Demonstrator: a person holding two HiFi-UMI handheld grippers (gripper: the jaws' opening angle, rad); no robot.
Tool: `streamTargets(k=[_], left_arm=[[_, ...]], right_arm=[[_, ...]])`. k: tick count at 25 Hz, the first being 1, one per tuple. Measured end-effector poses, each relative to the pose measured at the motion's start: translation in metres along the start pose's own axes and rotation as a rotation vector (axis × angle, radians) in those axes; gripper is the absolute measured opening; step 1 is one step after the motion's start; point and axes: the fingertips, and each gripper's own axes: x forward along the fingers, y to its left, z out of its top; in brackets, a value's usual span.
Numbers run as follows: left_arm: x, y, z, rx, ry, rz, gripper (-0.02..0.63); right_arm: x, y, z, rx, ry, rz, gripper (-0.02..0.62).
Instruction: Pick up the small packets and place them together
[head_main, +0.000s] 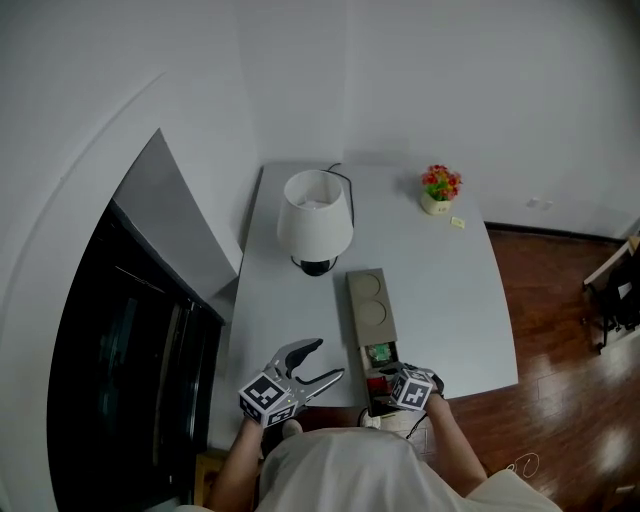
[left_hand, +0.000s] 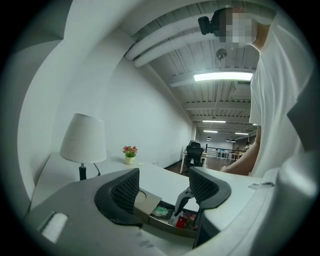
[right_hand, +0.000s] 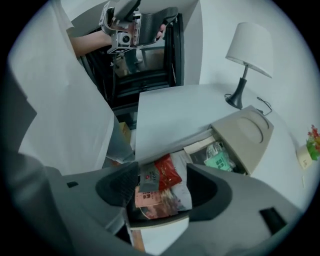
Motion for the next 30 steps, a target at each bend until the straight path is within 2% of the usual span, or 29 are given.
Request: streamTargets(k=[3,4,5,10,12,23,30], left_arm=[[-0.001,-0.003,-0.001,-0.001,0.002,-0.002,0.316],[-0.001,-0.004,-0.002,-0.005,0.003,0.001,0.316],[-0.002,-0.004,-0.002,-0.008,0.003,0.004,0.316],[-0.007,-0.002,-0.003,-0.014,0.005,0.020,0.316],[-0.009,-0.001,-0.003,-0.013,0.005,0.023,0.316],[-0.006,0.000,-0.003,-0.029,0.004,0.021,0.316],[-0.007,0.006,-0.002,-0.032,-0.004,0.026,0.316]], right_arm=[[0.010,0.000,-0.003,-0.043,0.044,-0.006,0.299],[0.013,0.000,-0.007,-0.064,0.068,-0.014,0.285],[0.015,-0.001,-0.009,-0.084,0.092,-0.024,0.230],[0.017,-0.004,-0.008,-0.157,0.137,-0.102,0.196],[0.013,-0.008,-0.008,-0.168,0.135,-0.136,0.089],[-0.019,-0.011,-0.002,-0.167,0.110,-0.134,0.048],[-0.053,-0.026,0.020,-0.233,0.070,-0.186,0.046]])
